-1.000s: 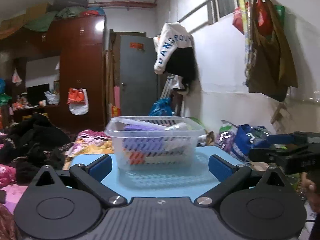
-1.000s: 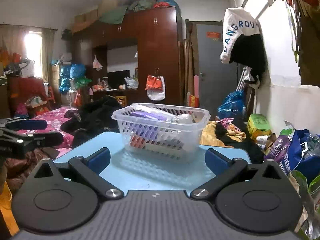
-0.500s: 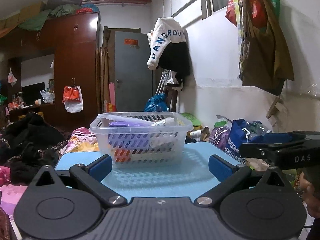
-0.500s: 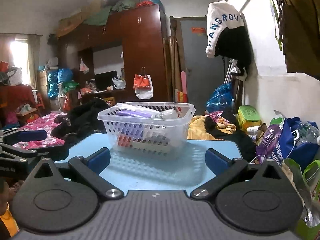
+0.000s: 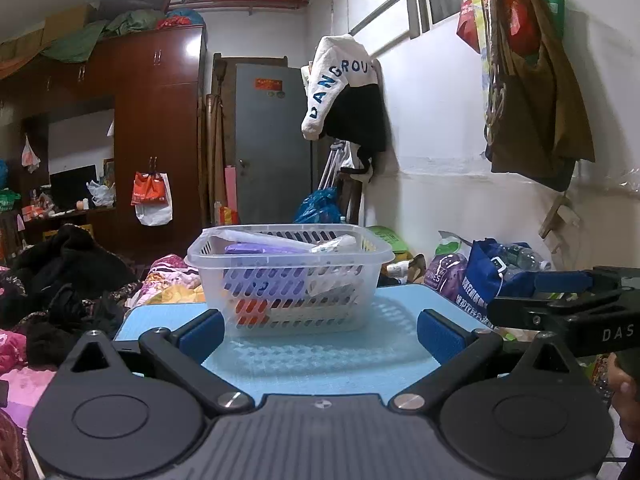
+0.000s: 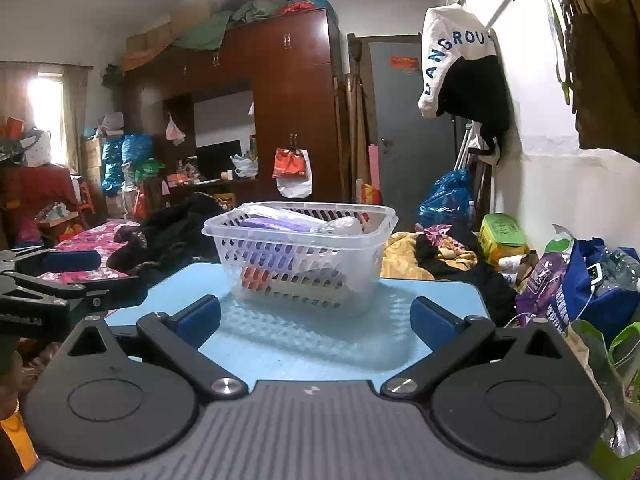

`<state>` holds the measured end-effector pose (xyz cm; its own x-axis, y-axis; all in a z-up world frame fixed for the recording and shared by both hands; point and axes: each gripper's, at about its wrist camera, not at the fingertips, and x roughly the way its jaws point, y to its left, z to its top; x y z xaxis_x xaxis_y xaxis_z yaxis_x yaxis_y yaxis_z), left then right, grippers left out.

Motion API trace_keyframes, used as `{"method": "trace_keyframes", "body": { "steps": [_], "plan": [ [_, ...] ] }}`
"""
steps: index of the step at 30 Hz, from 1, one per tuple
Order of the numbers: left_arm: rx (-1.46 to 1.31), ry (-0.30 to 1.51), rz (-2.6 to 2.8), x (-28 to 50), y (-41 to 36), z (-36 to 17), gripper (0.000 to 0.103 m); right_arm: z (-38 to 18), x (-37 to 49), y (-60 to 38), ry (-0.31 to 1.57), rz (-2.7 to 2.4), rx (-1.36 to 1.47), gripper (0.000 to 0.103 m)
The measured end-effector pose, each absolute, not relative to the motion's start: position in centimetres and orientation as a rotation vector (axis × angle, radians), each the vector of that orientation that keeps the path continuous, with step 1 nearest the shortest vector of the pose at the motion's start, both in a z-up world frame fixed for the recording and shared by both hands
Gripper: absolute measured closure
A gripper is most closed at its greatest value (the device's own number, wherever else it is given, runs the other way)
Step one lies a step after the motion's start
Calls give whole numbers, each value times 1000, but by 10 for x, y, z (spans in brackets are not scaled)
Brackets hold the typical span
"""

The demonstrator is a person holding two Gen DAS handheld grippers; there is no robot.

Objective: Organize objects

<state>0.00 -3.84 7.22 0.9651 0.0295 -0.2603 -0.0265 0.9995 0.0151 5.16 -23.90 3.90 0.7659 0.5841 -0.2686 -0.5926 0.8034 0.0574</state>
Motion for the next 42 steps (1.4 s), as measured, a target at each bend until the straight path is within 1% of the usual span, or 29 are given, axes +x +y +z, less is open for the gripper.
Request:
{"method": "trace_keyframes", "body": {
  "steps": [42],
  "plan": [
    [11, 281, 28, 3, -40, 68, 0, 38, 46, -239, 267, 658, -32, 0]
  ]
}}
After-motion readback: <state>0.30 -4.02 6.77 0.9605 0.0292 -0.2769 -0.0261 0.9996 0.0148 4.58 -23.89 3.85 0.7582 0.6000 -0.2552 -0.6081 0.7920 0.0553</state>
